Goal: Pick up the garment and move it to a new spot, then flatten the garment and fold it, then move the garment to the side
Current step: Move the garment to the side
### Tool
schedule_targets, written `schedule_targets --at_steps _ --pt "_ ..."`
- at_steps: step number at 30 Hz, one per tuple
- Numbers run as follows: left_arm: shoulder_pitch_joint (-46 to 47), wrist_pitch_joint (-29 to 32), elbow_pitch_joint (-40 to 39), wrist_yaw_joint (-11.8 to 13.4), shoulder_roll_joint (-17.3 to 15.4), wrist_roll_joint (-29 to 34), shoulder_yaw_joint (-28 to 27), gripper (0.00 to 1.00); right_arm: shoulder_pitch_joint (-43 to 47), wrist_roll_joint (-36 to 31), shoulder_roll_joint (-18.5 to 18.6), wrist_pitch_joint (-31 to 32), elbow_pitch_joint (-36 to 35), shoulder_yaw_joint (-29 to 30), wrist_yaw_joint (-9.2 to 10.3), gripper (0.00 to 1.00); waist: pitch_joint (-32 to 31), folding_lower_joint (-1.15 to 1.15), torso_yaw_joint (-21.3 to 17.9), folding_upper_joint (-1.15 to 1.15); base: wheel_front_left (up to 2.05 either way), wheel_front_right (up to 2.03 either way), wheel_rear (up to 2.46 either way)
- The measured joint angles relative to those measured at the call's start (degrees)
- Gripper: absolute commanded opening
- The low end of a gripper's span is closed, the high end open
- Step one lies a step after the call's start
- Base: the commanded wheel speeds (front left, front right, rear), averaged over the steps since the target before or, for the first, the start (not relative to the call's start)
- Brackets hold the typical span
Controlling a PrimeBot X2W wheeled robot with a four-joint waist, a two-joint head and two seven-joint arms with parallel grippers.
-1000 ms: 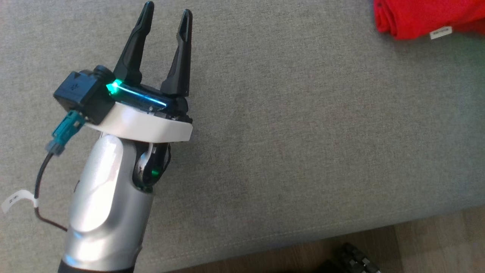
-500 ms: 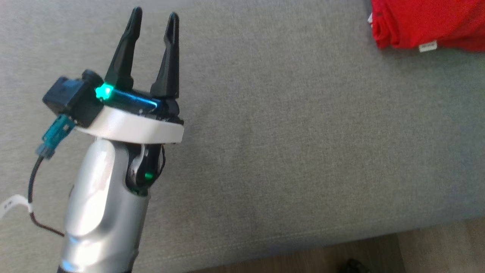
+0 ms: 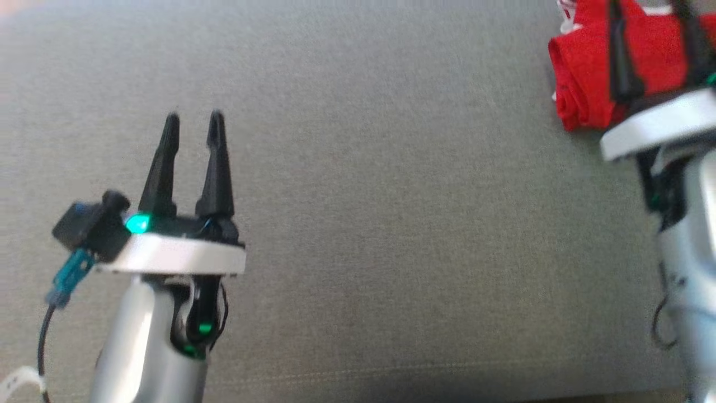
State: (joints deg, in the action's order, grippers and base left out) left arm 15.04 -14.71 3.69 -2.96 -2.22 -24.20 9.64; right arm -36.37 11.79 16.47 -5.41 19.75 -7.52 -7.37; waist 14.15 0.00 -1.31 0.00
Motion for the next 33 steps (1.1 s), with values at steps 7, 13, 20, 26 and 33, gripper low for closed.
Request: schedule_targets --at_steps 7,13,20,26,33 --pt "-7.1 0.0 0.9 2.5 -0.1 -0.3 -1.2 1.0 13.8 2.7 -4.9 -4.8 -1.7 2.6 0.0 1.0 -4.8 0.0 2.1 0.0 0.0 0.0 0.0" --pt "-8.1 0.0 0.2 2.6 -0.1 -0.8 -1.4 1.0 18.5 -0.4 -6.0 -6.5 -2.3 2.6 0.0 1.0 -6.6 0.0 2.3 0.0 0.0 0.0 0.0" --pt "-10.3 0.0 0.8 3.3 -0.1 -2.7 -1.7 1.0 22.0 -3.0 -9.5 -8.3 -2.4 4.7 0.0 1.0 -7.7 0.0 2.0 0.0 0.0 0.0 0.0" --pt "-10.8 0.0 1.0 3.4 -0.1 -0.6 -2.4 1.0 25.1 -4.3 -10.7 -8.8 -2.3 6.4 0.0 1.0 -8.4 0.0 1.5 0.0 0.0 0.0 0.0" --pt "-11.4 0.0 1.3 2.9 -0.1 -2.1 -2.2 1.0 25.2 -5.0 -12.0 -8.8 -2.6 6.4 0.0 1.0 -8.7 0.0 1.2 0.0 0.0 0.0 0.0"
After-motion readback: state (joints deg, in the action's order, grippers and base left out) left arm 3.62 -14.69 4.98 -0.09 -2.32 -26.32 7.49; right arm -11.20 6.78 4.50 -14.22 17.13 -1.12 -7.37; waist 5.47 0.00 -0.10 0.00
